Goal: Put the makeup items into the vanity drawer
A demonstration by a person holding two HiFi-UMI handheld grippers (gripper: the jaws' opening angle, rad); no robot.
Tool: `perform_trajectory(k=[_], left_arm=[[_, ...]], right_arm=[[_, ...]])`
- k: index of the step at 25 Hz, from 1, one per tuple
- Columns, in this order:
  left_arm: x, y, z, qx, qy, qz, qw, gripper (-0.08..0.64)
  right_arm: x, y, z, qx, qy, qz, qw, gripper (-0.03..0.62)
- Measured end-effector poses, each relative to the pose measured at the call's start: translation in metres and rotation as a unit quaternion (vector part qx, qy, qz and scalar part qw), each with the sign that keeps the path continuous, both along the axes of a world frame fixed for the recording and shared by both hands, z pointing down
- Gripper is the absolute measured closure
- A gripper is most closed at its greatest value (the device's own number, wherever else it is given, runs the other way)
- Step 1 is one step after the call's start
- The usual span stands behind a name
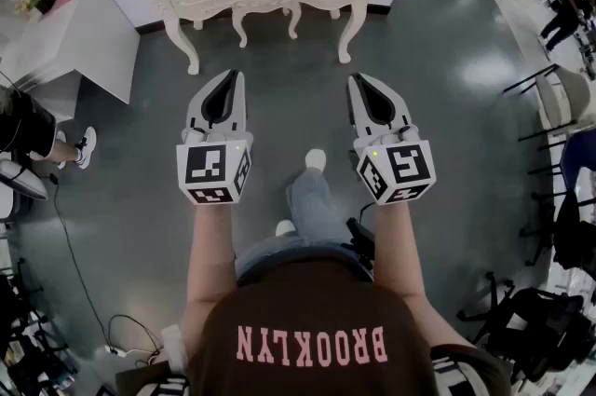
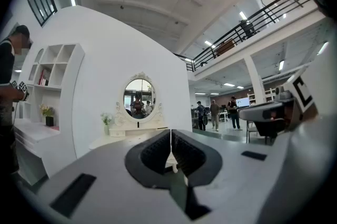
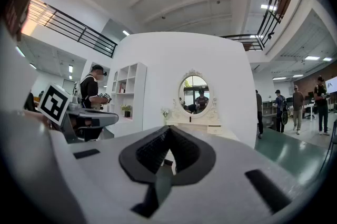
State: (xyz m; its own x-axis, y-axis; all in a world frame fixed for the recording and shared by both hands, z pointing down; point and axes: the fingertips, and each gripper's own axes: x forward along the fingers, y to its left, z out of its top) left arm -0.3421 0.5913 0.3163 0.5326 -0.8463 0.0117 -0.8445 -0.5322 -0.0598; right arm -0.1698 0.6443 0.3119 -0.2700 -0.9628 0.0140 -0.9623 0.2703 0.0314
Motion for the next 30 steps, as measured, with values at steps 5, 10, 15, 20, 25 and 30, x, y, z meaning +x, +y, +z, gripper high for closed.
perform_trajectory(k=[5,10,15,20,25,30], left_arm=[[0.019,-0.041,-0.005,0.005,-0.005,0.005,1.0,0.551],[0.042,-0.094,-0.007,0.004,-0.01,-0.003,0.9999,0.551],[0.071,-0.166,-0.013,0.002,-0.01,-0.018,0.9998,0.551],[0.106,-0.233,-0.021,-0.003,-0.003,-0.039,0.9992,0.551],[0.129,-0.274,-0.023,0.003,-0.007,-0.048,0.9988,0.551],[0.128,-0.313,-0.008,-0.02,0.007,-0.069,0.9974,0.551]], right_arm=[[0.015,-0.047,-0.009,0.009,0.02,0.004,1.0,0.595],[0.032,-0.101,-0.01,0.012,0.045,-0.004,0.999,0.595],[0.066,-0.17,-0.021,0.026,0.042,-0.012,0.999,0.595],[0.106,-0.238,-0.03,0.025,0.048,-0.025,0.998,0.595],[0.128,-0.288,-0.028,0.021,0.057,-0.038,0.997,0.595],[0.138,-0.326,-0.021,0.014,0.065,-0.051,0.997,0.595]])
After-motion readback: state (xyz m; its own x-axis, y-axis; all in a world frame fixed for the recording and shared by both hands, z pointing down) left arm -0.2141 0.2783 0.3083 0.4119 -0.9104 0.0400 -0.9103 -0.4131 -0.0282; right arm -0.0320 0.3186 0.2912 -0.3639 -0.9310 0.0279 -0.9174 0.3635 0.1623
